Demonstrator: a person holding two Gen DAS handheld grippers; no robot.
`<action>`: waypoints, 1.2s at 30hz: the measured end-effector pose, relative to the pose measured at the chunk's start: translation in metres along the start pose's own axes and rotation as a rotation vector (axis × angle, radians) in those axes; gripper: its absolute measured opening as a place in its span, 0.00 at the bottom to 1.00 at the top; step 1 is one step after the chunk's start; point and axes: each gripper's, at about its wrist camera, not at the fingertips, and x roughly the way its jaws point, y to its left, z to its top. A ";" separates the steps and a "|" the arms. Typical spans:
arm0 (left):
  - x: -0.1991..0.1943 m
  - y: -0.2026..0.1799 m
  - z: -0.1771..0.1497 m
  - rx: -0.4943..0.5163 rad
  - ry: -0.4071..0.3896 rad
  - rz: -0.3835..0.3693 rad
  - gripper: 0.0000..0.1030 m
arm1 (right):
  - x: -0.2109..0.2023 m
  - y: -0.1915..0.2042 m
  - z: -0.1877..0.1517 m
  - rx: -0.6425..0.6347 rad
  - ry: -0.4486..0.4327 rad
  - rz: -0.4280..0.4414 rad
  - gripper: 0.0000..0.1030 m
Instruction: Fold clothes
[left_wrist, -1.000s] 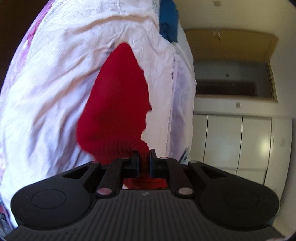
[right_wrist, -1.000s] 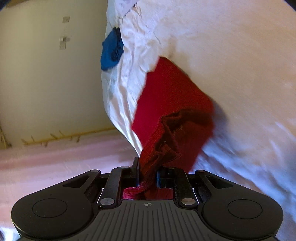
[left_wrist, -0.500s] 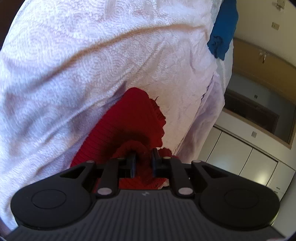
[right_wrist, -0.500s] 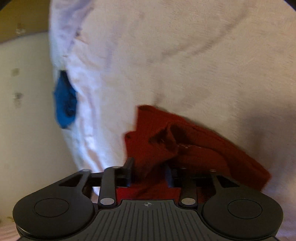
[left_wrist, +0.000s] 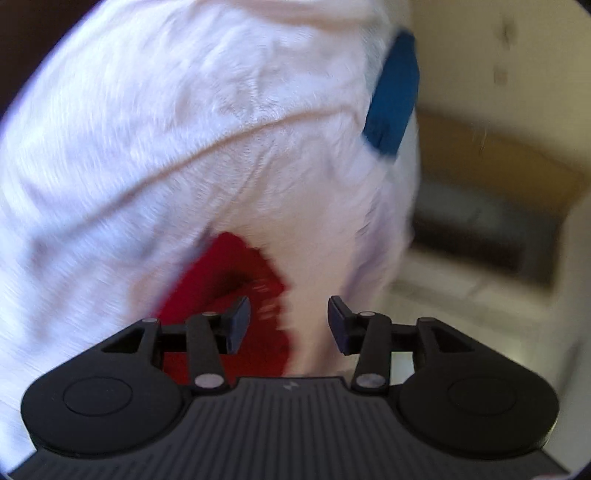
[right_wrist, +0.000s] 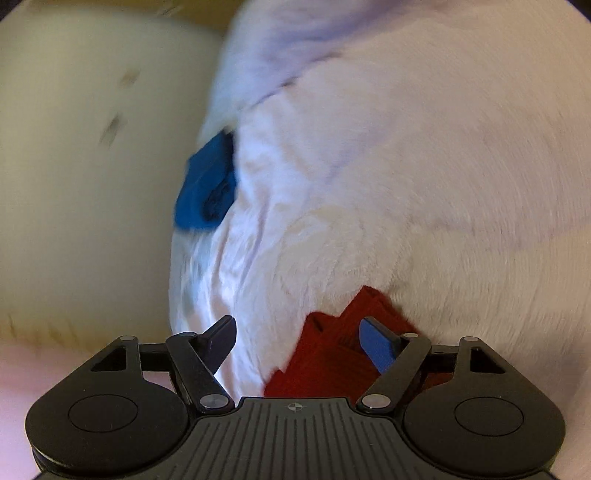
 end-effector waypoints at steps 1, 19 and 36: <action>0.000 -0.007 -0.005 0.108 0.009 0.045 0.39 | 0.001 0.002 -0.003 -0.063 0.021 -0.015 0.75; 0.061 -0.038 -0.034 0.797 0.067 0.256 0.37 | 0.053 0.018 -0.028 -0.679 0.203 -0.009 0.53; 0.046 -0.017 -0.018 0.588 -0.041 0.153 0.05 | 0.059 0.016 -0.024 -0.581 0.048 -0.105 0.04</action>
